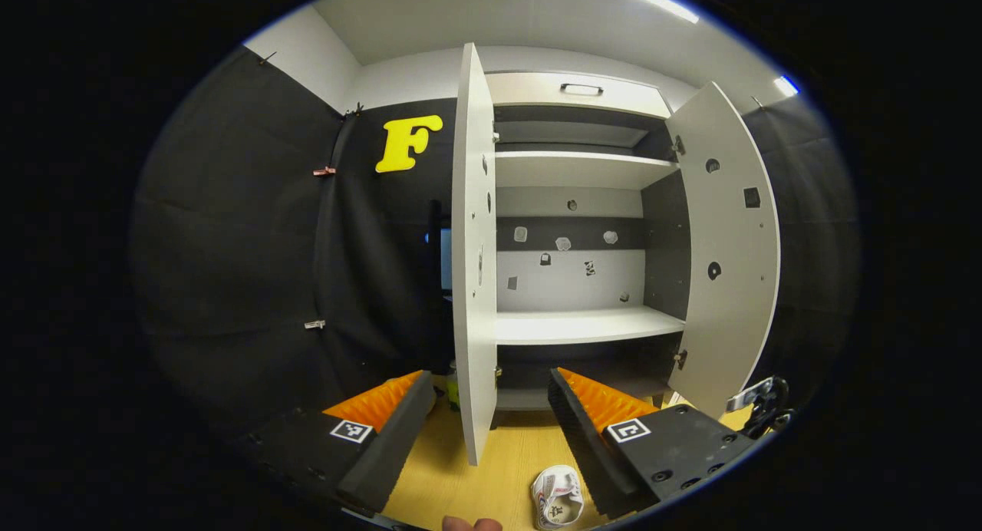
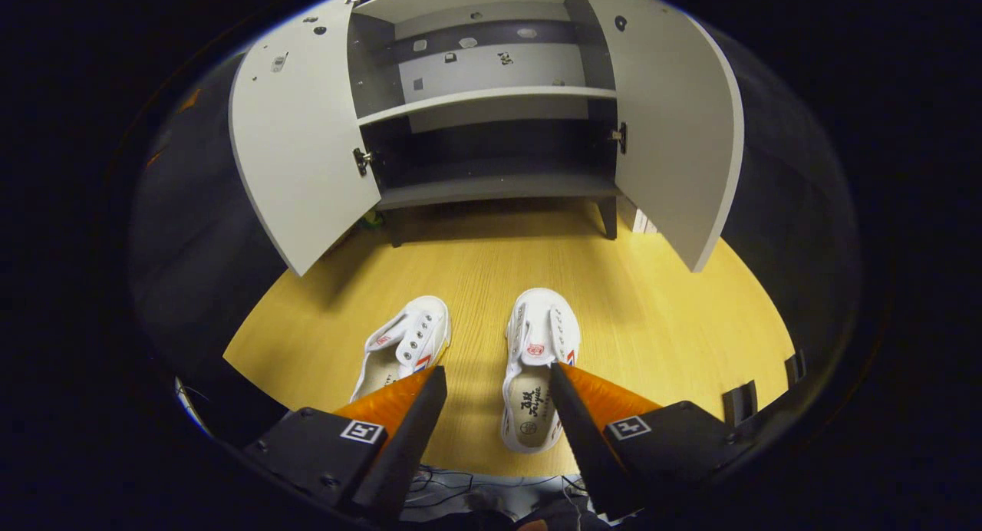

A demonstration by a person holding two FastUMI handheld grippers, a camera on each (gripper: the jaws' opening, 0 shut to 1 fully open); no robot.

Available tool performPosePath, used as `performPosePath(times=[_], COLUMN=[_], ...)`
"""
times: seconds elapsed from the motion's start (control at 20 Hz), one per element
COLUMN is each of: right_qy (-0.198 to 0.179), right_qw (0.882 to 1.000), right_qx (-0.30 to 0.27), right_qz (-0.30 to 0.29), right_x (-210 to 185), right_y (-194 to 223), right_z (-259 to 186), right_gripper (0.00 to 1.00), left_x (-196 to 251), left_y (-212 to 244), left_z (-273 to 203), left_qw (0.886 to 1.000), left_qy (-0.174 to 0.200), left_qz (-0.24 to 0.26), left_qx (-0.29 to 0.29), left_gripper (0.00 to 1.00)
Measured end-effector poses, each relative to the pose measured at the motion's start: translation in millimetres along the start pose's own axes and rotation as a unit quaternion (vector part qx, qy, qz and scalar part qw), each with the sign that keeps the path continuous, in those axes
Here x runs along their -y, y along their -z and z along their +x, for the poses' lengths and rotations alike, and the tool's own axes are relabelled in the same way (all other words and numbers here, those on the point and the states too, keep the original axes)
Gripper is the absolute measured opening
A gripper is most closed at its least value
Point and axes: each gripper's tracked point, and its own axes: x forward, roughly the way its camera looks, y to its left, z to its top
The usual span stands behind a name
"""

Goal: Grab one shoe with the right hand and put it into the shoe cabinet, grab the other shoe with the left hand and put it into the shoe cabinet; then close the right door with the right hand and the left door with the left hand.

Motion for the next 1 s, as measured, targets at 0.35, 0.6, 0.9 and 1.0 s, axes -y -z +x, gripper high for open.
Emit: performPosePath(times=[0.35, 0.6, 0.9, 1.0], right_qy=[0.034, 0.049, 0.052, 0.042], right_qw=[0.999, 0.998, 0.998, 0.998], right_qx=[-0.023, 0.010, 0.041, 0.037], right_qz=[0.030, 0.027, 0.003, 0.017], right_x=[17.5, 23.5, 24.4, 23.8], right_y=[30.4, 26.0, 16.0, 11.6], right_z=[68.8, 105.8, 125.9, 122.0], right_gripper=[0.47, 0.28, 0.13, 0.06], left_x=[-3.7, -9.4, -18.2, -18.5], left_y=[14.2, 25.9, 43.8, 46.1], left_z=[8.4, 10.3, 9.7, 10.0], left_qw=[1.000, 1.000, 0.998, 0.998], left_qy=[-0.005, -0.011, -0.021, -0.022], left_qz=[0.004, 0.013, 0.020, 0.021], left_qx=[-0.015, -0.026, -0.049, -0.052], left_gripper=[0.95, 0.95, 0.95, 0.95])
